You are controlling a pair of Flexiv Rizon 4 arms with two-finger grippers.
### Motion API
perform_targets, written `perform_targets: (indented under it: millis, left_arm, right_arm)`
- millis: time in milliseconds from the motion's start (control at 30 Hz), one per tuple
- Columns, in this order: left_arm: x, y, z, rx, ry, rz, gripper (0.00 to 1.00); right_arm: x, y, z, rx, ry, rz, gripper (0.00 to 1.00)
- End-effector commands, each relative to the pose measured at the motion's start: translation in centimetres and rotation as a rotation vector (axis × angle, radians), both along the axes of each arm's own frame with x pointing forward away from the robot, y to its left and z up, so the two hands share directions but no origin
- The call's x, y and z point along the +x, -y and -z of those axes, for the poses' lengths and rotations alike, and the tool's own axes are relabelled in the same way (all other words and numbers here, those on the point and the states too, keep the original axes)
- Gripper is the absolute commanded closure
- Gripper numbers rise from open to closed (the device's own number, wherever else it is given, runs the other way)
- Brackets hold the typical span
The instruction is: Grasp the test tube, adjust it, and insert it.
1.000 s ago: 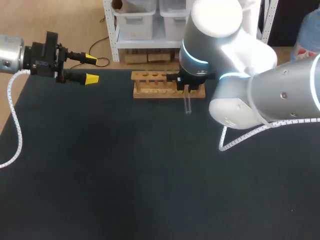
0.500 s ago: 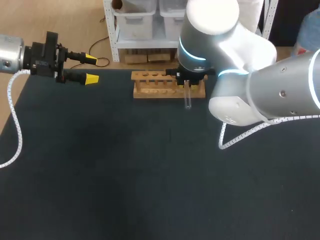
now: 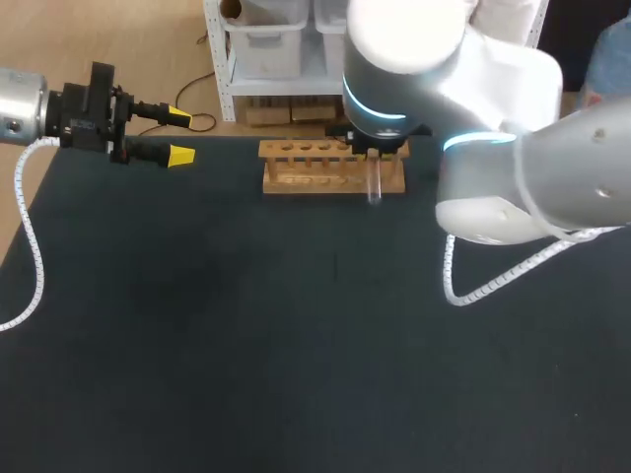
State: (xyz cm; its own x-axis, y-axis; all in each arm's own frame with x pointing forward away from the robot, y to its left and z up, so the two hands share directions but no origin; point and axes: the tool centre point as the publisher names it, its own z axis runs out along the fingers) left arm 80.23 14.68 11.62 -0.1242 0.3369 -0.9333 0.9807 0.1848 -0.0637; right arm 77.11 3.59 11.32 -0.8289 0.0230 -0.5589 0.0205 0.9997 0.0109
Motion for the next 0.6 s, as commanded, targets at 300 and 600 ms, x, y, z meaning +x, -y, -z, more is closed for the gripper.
perform_targets:
  millis: [300, 600]
  left_arm:
    - [-0.12, -0.05, 0.07, -0.001, 0.003, -0.001, 0.00]
    - [-0.12, -0.05, 0.07, -0.001, 0.003, -0.001, 0.00]
  right_arm:
    - [-0.39, 0.84, -0.66, 0.065, 0.043, -0.093, 1.00]
    - [-0.39, 0.84, -0.66, 0.065, 0.043, -0.093, 1.00]
